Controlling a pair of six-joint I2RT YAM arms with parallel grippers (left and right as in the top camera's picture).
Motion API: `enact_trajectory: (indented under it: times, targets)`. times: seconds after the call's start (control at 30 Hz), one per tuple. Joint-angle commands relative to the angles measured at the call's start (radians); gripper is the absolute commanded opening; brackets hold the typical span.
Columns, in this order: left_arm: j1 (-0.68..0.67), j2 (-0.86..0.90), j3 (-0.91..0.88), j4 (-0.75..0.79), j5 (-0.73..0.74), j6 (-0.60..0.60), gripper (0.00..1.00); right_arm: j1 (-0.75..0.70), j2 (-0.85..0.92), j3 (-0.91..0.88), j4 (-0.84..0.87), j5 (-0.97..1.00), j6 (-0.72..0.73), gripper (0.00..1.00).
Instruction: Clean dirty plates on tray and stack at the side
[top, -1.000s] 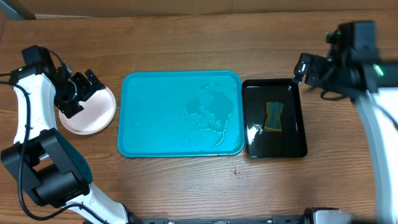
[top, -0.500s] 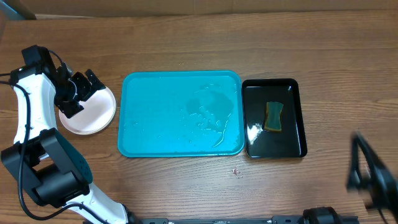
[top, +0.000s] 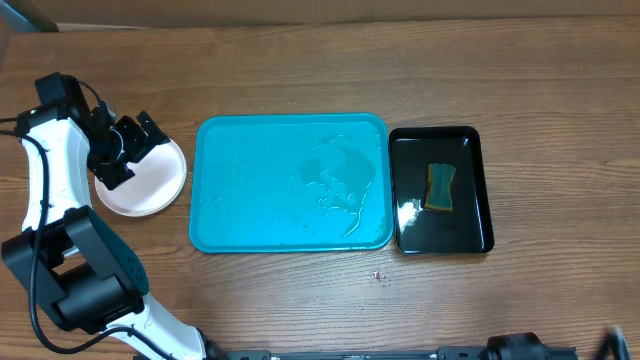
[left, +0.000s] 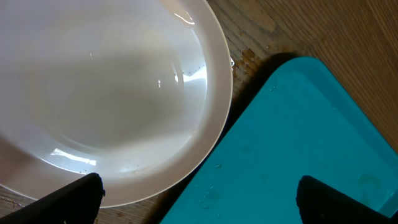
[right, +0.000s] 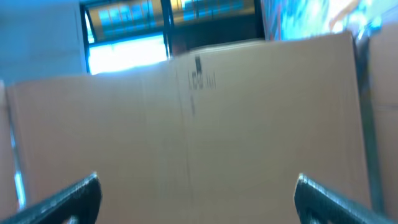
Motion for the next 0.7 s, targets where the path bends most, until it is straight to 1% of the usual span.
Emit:
enact_trajectory:
  times: [0.0,0.13,0.27,0.4,0.67]
  targets:
    - [0.002,0.001,-0.001,0.001,0.015,0.023,0.99,0.004,-0.006,-0.201,0.151,-0.02,-0.023,1.0]
    - [0.002,0.001,-0.001,0.001,0.015,0.023,1.0,0.004,-0.011,-0.455,0.463,-0.043,-0.01,1.0]
    - [0.002,0.001,-0.001,0.001,0.015,0.023,1.0,0.003,-0.035,-0.658,0.663,-0.042,0.016,1.0]
    - [0.002,0.001,-0.001,0.001,0.015,0.023,1.0,0.002,-0.035,-0.779,0.743,-0.042,0.037,1.0]
    - [0.002,0.001,-0.001,0.001,0.015,0.023,1.0,0.0,-0.035,-0.954,0.773,-0.031,0.037,1.0]
